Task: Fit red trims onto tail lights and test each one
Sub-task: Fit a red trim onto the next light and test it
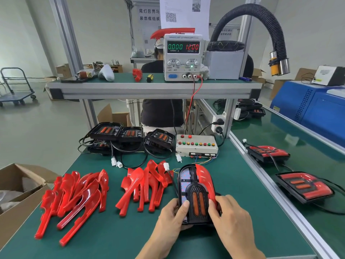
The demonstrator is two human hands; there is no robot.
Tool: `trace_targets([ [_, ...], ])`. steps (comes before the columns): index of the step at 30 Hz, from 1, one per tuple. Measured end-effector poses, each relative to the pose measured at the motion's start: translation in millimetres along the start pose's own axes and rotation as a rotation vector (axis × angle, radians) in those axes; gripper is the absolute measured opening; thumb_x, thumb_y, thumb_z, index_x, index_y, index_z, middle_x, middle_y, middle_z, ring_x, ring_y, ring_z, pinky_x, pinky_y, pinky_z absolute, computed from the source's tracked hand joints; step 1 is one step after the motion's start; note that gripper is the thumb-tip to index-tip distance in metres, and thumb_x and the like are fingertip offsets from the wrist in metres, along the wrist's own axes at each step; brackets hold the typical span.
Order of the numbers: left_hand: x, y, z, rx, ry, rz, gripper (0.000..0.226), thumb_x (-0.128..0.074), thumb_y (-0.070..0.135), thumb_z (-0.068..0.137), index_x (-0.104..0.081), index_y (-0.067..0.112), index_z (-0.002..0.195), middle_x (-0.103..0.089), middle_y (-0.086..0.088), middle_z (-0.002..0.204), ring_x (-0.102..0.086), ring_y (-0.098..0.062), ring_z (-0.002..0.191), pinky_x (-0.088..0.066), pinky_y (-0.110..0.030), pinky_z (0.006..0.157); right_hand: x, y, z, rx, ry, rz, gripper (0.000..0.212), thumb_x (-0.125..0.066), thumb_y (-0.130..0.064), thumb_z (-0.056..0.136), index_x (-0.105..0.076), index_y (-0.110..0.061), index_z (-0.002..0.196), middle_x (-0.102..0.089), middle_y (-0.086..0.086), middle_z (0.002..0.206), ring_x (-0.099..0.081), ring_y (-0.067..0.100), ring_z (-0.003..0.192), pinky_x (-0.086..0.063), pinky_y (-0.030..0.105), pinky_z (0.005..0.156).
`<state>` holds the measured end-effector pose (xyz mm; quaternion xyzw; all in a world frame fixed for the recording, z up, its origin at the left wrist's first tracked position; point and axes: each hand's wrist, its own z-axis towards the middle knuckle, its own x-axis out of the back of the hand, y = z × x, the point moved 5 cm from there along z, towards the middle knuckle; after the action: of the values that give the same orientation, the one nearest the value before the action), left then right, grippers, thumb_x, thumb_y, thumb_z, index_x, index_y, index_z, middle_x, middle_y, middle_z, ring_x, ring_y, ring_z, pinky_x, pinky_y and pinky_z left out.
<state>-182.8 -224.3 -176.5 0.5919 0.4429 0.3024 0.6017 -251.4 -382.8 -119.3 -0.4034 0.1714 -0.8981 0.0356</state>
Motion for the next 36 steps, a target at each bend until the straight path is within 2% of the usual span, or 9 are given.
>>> trace_targets([
  [7, 0, -2, 2, 0.001, -0.002, 0.004, 0.045, -0.065, 0.051, 0.089, -0.063, 0.010, 0.108, -0.076, -0.009, 0.105, -0.073, -0.026, 0.104, -0.061, -0.038, 0.084, -2, -1, 0, -0.032, 0.000, -0.029, 0.026, -0.090, -0.013, 0.072, -0.065, -0.009, 0.069, -0.054, 0.002, 0.063, -0.050, 0.029, 0.040, -0.045, 0.038, 0.035],
  [11, 1, -2, 2, -0.006, 0.009, 0.045, 0.057, -0.068, 0.062, 0.083, -0.063, 0.010, 0.106, -0.075, -0.013, 0.106, -0.071, -0.032, 0.105, -0.061, -0.042, 0.085, -2, -3, -1, 0.018, -0.024, -0.102, 0.030, -0.092, -0.016, 0.069, -0.063, -0.012, 0.065, -0.051, 0.000, 0.059, -0.047, 0.025, 0.037, -0.039, 0.032, 0.035],
  [17, 1, -3, 2, 0.007, 0.020, 0.027, 0.043, -0.069, 0.061, 0.082, -0.068, 0.022, 0.099, -0.073, -0.017, 0.106, -0.070, -0.034, 0.106, -0.062, -0.040, 0.083, -4, -2, -5, 0.082, -0.038, -0.123, 0.026, -0.090, -0.023, 0.072, -0.066, -0.014, 0.067, -0.049, -0.003, 0.060, -0.048, 0.020, 0.038, -0.039, 0.032, 0.035],
  [20, 1, 0, 1, 0.005, 0.011, -0.007, 0.040, -0.068, 0.055, 0.087, -0.069, 0.019, 0.104, -0.076, -0.012, 0.107, -0.072, -0.028, 0.105, -0.061, -0.037, 0.083, -3, 11, -7, -0.030, 0.024, 0.100, 0.017, -0.076, -0.030, 0.083, -0.077, -0.015, 0.090, -0.055, -0.007, 0.070, -0.054, 0.010, 0.050, -0.052, 0.031, 0.047],
  [22, 3, 1, 0, 0.015, 0.009, -0.027, 0.044, -0.064, 0.050, 0.089, -0.065, 0.011, 0.111, -0.076, -0.009, 0.109, -0.073, -0.024, 0.105, -0.061, -0.034, 0.082, -2, 23, -7, -0.188, 0.042, 0.313, 0.027, -0.066, -0.036, 0.087, -0.075, -0.019, 0.106, -0.059, -0.009, 0.084, -0.062, 0.006, 0.070, -0.051, 0.017, 0.063],
  [25, 4, 0, -1, 0.020, 0.006, -0.047, 0.047, -0.062, 0.047, 0.090, -0.062, 0.009, 0.117, -0.076, -0.009, 0.111, -0.073, -0.023, 0.105, -0.060, -0.033, 0.081, -11, 37, -9, -0.486, -0.102, 0.643, 0.029, -0.054, -0.050, 0.091, -0.066, -0.035, 0.113, -0.067, -0.011, 0.106, -0.064, -0.006, 0.095, -0.049, 0.010, 0.076],
  [30, 4, 2, 0, 0.034, 0.027, -0.089, 0.047, -0.061, 0.045, 0.089, -0.064, 0.009, 0.120, -0.075, -0.013, 0.112, -0.072, -0.025, 0.106, -0.059, -0.033, 0.081, -33, 28, -12, -0.602, -0.496, 1.006, 0.045, -0.050, -0.054, 0.093, -0.070, -0.026, 0.121, -0.079, 0.004, 0.102, -0.075, 0.025, 0.084, -0.056, 0.033, 0.064],
  [32, 4, 3, 0, 0.033, 0.024, -0.105, 0.046, -0.061, 0.045, 0.089, -0.065, 0.010, 0.120, -0.075, -0.013, 0.114, -0.072, -0.026, 0.107, -0.059, -0.033, 0.082, -36, 22, -12, -0.626, -0.518, 1.111, 0.051, -0.058, -0.055, 0.085, -0.072, -0.017, 0.118, -0.078, 0.012, 0.100, -0.075, 0.031, 0.083, -0.056, 0.032, 0.058],
  [36, 4, 3, -1, 0.030, 0.008, -0.103, 0.043, -0.063, 0.046, 0.089, -0.067, 0.017, 0.120, -0.074, -0.013, 0.116, -0.072, -0.024, 0.106, -0.058, -0.030, 0.081, -45, 16, -14, -0.643, -0.547, 1.207, 0.046, -0.060, -0.051, 0.088, -0.072, -0.019, 0.119, -0.077, 0.012, 0.109, -0.075, 0.034, 0.096, -0.058, 0.035, 0.066],
])
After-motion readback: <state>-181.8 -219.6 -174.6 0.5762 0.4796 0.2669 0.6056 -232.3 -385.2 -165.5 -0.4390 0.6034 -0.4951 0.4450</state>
